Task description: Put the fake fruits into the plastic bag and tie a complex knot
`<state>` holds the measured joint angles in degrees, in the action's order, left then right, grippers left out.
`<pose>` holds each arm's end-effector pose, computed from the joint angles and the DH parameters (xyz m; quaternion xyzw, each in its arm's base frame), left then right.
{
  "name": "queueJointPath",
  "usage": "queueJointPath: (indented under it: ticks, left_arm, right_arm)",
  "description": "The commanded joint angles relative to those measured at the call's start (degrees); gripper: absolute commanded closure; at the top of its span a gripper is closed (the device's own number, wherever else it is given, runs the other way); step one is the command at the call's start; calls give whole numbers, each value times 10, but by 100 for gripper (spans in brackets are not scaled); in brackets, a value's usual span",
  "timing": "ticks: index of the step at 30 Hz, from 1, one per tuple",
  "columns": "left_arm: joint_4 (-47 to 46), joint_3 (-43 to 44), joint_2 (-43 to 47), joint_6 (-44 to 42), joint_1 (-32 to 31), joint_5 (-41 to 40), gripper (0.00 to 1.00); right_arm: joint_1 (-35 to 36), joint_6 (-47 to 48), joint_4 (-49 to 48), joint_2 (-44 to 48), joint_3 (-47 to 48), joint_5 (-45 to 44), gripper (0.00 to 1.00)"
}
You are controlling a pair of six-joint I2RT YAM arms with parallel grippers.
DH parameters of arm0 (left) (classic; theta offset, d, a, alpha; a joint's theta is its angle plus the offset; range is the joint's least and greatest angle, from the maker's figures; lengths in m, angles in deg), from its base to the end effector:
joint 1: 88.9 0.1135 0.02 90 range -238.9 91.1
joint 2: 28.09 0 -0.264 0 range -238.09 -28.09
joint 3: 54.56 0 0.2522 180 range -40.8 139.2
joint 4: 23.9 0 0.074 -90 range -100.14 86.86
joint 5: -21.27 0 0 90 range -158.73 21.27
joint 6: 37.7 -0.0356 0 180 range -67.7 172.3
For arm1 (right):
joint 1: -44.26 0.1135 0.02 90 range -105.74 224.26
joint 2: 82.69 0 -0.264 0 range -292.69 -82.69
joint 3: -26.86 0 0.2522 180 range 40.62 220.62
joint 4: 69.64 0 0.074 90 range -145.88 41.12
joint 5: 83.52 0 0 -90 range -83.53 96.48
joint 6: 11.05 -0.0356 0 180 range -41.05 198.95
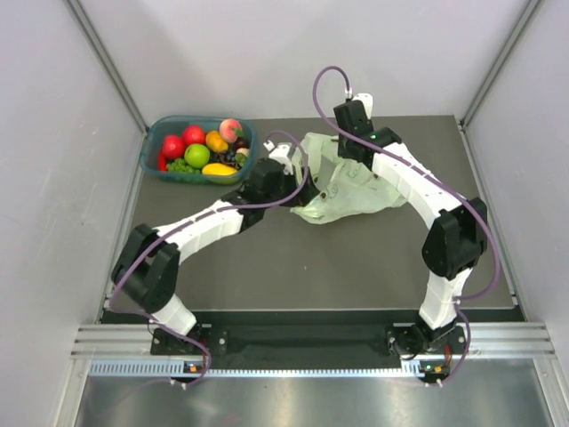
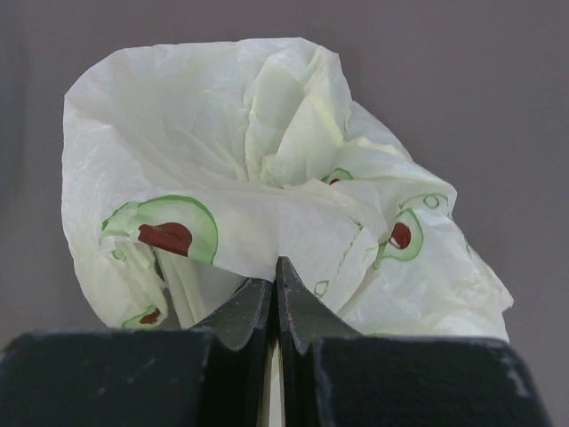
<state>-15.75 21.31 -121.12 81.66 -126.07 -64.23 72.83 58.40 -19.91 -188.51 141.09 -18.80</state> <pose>0.2963 -0.2281 0.2559 0.0784 0.8408 -0.3210 0.4288 0.3772 0.1881 0.3343 0.0278 0.8932 -0.0142 0.4486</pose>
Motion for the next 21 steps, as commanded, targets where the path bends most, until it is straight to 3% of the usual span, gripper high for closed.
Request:
queueJointPath:
  ticks: [1,8,10,17,21]
  left_arm:
    - [116,-4,56,-41,59,-33,8]
    - [180,50,32,-98,193,-59,8]
    - [176,64,8,-94,224,-15,9]
    - [127,120,-50,-84,256,-59,6]
    - [171,224,-112,-88,278,-99,4]
  right_arm:
    - [-4,12,-24,21,2,1,100]
    - [-2,23,-31,19,-9,1,100]
    - [-2,27,-34,20,-11,1,100]
    - [1,33,-42,21,-21,0,100]
    - [2,35,-45,20,-21,2,100]
